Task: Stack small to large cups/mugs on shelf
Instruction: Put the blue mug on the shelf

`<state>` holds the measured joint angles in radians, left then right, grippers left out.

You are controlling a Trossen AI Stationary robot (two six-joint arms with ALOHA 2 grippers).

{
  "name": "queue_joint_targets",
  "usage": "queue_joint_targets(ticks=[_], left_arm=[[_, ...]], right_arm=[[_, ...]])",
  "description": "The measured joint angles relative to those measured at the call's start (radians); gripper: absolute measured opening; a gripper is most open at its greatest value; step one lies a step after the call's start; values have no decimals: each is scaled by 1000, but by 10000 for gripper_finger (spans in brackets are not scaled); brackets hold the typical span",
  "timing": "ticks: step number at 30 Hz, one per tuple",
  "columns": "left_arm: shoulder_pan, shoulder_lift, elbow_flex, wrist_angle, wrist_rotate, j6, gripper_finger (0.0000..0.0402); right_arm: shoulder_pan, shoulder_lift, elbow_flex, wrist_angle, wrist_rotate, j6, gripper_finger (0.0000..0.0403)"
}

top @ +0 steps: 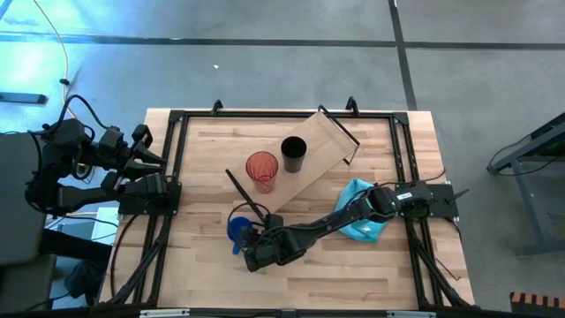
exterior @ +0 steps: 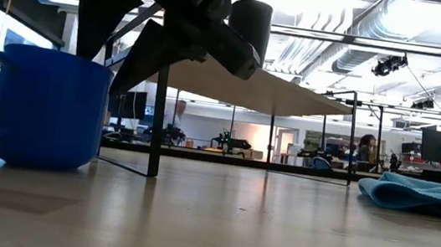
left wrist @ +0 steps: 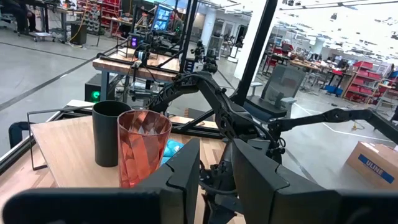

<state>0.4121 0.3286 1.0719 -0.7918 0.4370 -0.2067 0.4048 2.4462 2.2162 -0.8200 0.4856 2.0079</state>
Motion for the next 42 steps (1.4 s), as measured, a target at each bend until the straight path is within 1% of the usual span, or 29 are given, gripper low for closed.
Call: queue_joint_targets(ticks=[5,14,18,27,34,39,42], left_arm=[[0,0,0,0,0,0,83],[0,0,0,5,0,-1,83],[0,0,0,5,0,-8,83],[0,0,0,5,0,-11,83],[0,0,0,15,0,-11,83],[0,0,0,17,0,-11,83],[0,0,0,17,0,-10,83]], right_arm=[[16,0,0,-2,-21,4,178],[30,0,0,1,-24,11,178],[33,0,0,0,-34,8,167],[49,0,0,0,-68,0,109],[61,-1,0,0,-68,0,61],[69,-15,0,-18,-70,-18,14],[70,-27,0,-44,-67,-26,5]])
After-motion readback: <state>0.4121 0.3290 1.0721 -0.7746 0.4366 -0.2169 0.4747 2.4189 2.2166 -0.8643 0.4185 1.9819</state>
